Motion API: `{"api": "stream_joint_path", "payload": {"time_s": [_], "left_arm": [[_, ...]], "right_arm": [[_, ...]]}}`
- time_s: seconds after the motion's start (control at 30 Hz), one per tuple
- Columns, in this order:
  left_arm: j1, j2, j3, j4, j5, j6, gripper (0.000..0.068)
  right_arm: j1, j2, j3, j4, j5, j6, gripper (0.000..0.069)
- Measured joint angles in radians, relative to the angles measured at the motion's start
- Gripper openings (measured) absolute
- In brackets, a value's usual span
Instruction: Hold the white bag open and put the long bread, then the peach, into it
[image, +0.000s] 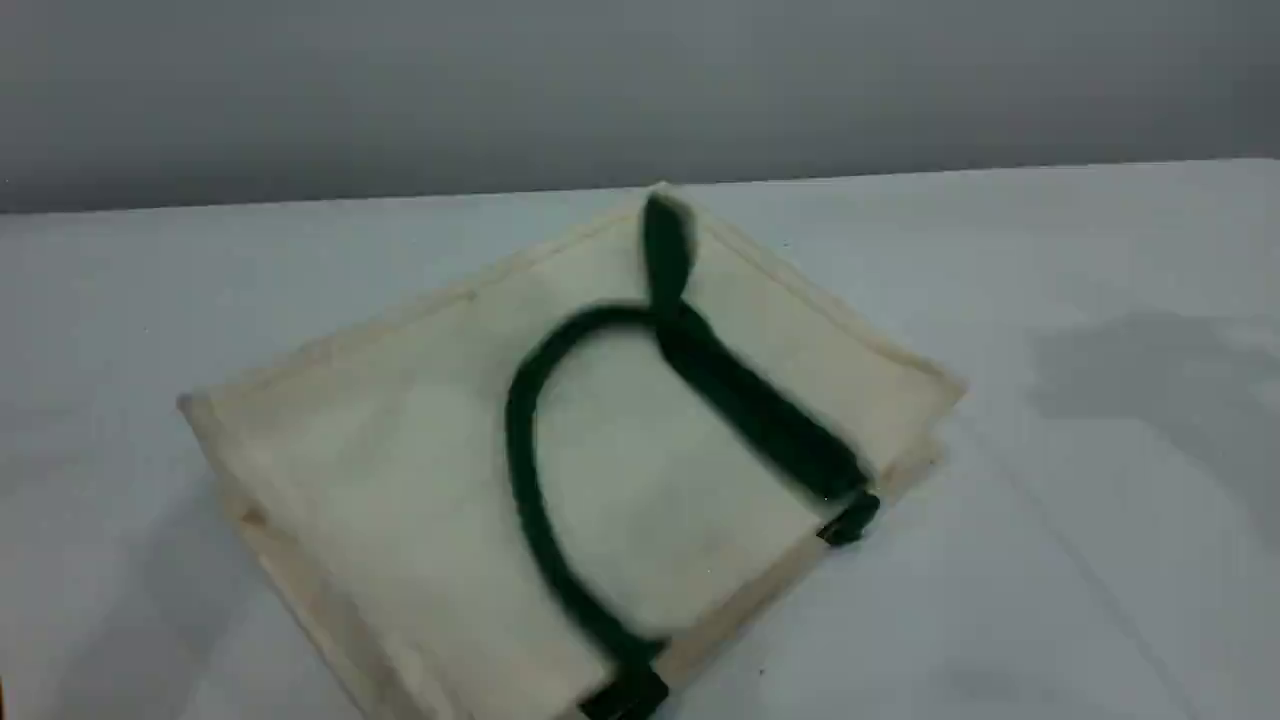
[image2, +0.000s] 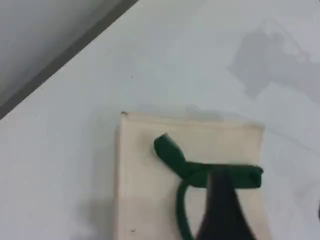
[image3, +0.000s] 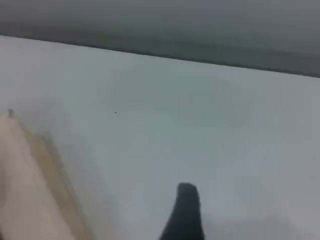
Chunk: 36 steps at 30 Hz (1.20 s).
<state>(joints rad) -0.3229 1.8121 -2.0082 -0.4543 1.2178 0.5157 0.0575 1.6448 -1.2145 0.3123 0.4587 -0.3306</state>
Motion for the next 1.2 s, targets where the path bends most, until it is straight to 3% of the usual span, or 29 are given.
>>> {"api": "stream_joint_path", "payload": {"time_s": [0.1, 0.33, 0.67, 0.77, 0.97, 1.2], "left_arm": [[0.0, 0.0, 0.0, 0.004, 0.0, -0.001, 0.047], [0.0, -0.006, 0.0, 0.027, 0.002, -0.008, 0.0484], [0.0, -0.148, 0.001, 0.3, 0.005, -0.236, 0.0484], [0.0, -0.214, 0.011, 0.35, 0.005, -0.268, 0.0484], [0.0, -0.36, 0.109, 0.351, 0.005, -0.304, 0.0484], [0.0, -0.577, 0.326, 0.351, 0.004, -0.348, 0.0484]], "right_arm": [[0.0, 0.0, 0.0, -0.001, 0.004, 0.0, 0.0579], [0.0, -0.052, 0.0, -0.016, 0.056, 0.0, 0.0579], [0.0, -0.313, 0.0, -0.1, 0.244, 0.118, 0.0579], [0.001, -0.412, 0.0, -0.1, 0.329, 0.155, 0.0579], [0.001, -0.618, 0.0, -0.1, 0.501, 0.204, 0.0579], [0.001, -0.87, 0.0, -0.1, 0.66, 0.237, 0.0579]]}}
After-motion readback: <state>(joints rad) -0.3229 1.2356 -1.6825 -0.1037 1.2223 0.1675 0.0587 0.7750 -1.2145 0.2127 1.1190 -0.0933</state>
